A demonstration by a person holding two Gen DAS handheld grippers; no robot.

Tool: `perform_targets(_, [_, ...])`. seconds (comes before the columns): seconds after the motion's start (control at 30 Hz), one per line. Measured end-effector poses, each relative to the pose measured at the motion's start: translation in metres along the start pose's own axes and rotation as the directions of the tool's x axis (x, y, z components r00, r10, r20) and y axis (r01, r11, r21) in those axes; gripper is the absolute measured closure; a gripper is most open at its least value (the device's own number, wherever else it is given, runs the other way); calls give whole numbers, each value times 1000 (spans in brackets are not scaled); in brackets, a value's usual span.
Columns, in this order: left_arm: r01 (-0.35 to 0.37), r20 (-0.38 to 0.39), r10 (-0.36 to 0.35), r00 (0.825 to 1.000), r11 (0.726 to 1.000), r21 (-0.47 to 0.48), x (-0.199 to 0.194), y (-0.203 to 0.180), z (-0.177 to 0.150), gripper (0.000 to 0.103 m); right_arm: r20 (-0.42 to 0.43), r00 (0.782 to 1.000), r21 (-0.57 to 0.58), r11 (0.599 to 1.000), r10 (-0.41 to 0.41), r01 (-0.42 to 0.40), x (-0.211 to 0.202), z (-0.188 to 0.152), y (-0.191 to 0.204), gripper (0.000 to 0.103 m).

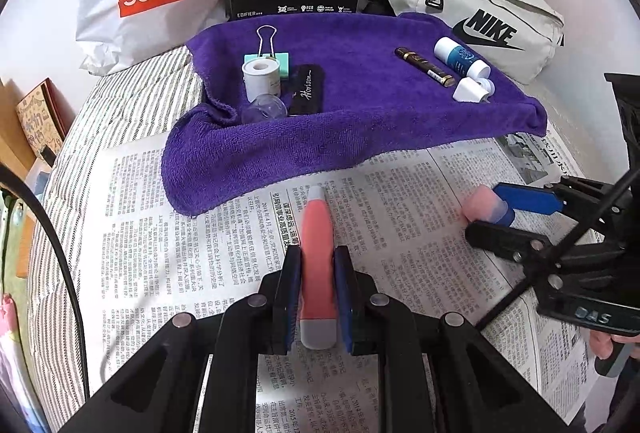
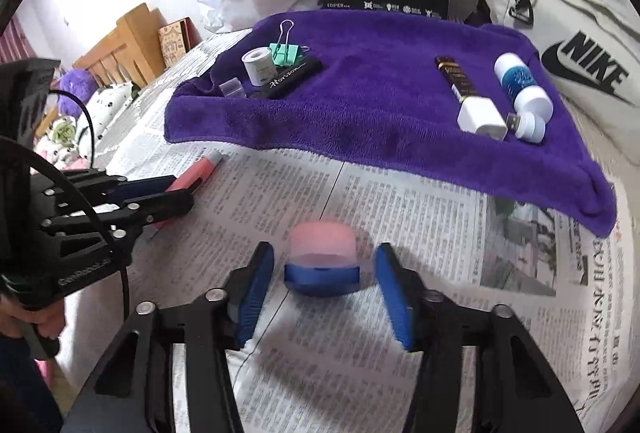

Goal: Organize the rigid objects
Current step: 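Grasp the pink-blue eraser with the right tool while the left tool holds the pink tube, then carry the pink tube and pink-blue eraser onto the purple towel with both tools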

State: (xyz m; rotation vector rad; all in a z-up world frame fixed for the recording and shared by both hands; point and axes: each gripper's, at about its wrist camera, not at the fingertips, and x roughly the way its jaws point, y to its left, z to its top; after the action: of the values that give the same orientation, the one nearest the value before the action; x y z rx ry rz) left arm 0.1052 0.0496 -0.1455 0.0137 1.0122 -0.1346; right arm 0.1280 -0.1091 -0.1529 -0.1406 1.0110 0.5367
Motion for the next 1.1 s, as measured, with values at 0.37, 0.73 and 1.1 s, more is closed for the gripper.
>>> perform_targets(0.37, [2,1,-2,1000,1000,-6,-1,3,-2,86,4,998,-30,998,-63,63,-28,-6,-28,67])
perform_targets(0.73, [-34,-12,34,999,999,14,0,-6,0,86,-25,993,-46,992,-115,114,-17,-22,-31,66])
perform_targets(1.1, [-6,-13,6,1000,1000,-22,-15,-5,-4,86,-5,999,-12,999,-45,45,-42,-17,-36,67])
